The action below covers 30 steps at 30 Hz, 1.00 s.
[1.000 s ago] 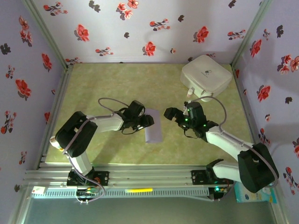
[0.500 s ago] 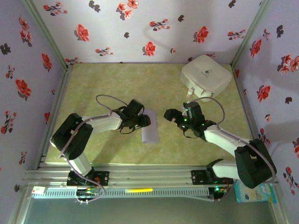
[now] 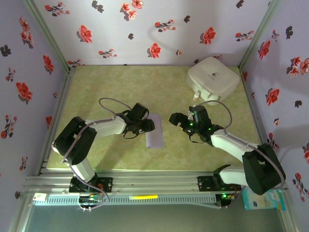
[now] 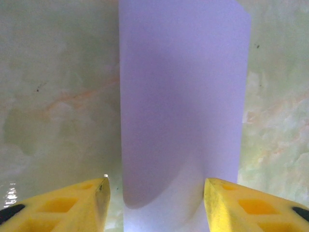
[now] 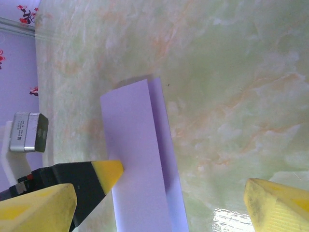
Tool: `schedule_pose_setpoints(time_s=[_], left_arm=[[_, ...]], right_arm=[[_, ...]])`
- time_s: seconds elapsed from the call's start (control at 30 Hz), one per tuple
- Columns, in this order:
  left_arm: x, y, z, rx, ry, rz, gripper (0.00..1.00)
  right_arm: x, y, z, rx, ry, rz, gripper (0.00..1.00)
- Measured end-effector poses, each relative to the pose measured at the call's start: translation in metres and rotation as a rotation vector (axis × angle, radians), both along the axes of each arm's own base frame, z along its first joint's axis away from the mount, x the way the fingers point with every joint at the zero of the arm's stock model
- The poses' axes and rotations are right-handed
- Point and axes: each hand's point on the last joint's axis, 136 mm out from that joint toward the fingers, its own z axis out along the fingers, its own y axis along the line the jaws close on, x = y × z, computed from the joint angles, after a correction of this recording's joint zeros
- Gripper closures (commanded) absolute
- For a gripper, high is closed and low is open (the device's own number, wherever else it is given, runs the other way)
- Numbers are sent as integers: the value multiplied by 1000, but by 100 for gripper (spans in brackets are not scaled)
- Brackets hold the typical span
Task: Fold a paper plane with a square sheet of paper (pick it up from the middle)
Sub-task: First fold the square sheet of paper in half at the center of the table, then hold the square sheet of paper at the center of the table.
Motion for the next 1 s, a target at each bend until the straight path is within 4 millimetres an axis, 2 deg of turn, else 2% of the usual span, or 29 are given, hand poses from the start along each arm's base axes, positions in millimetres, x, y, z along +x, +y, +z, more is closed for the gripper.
schedule_pose_setpoints(time_s=[0.17,0.33,0.37,0.47,0.5,0.7,0.83,1.0], left_arm=[[-1,0,-7,15,12,-7,44],[0,0,-7,16,13,-10,42],[0,0,-7,16,13,-10,42],[0,-1,-7,16,14,-10,41],[0,-1,-7,16,15,-10,41],[1,-2,-8,27,26,-10,41],[1,-2,-8,33,32,-12,41],[0,-3,-9,38,35,-13,41]], right_arm=[[0,1,-2,2,5,4,22],[-1,4,-9,3,30,11,26],[-1,4,-11,3,33,12,29],[-1,8,-12,11,39,25,49],[-2,10,-12,18,42,30,59],[-3,34,-15,43,71,122,93],[-3,55,-19,37,89,181,100],[-6,69,-29,29,124,223,100]])
